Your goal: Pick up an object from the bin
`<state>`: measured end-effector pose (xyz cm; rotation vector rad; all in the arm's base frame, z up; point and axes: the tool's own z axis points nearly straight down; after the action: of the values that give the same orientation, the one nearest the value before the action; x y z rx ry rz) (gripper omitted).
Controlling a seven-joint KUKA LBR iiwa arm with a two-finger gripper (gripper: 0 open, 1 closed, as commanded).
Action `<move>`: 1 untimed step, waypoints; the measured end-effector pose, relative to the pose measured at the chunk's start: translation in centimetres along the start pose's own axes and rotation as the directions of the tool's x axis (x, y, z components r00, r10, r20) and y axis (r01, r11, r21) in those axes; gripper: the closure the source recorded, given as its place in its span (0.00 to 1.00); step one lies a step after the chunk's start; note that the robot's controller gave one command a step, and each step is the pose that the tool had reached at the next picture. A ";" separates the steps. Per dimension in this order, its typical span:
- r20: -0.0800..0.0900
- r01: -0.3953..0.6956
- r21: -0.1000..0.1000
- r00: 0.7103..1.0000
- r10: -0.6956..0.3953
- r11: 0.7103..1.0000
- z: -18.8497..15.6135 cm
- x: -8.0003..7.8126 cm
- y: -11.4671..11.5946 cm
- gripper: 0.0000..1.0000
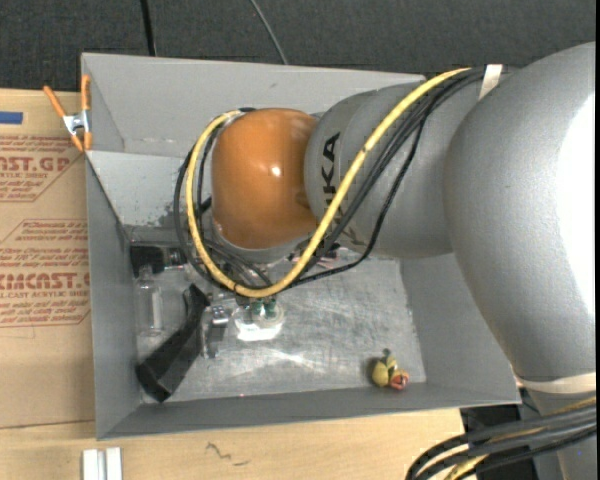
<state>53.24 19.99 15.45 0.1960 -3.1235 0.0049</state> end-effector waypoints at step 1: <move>0.022 0.094 -0.003 0.995 -0.094 0.996 -0.3 0.6 0.1 0.00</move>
Offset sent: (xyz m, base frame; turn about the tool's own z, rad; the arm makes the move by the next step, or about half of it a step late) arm -0.0286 0.0209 -0.0821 0.0383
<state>52.65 20.00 15.76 0.3457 -3.1321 -0.0039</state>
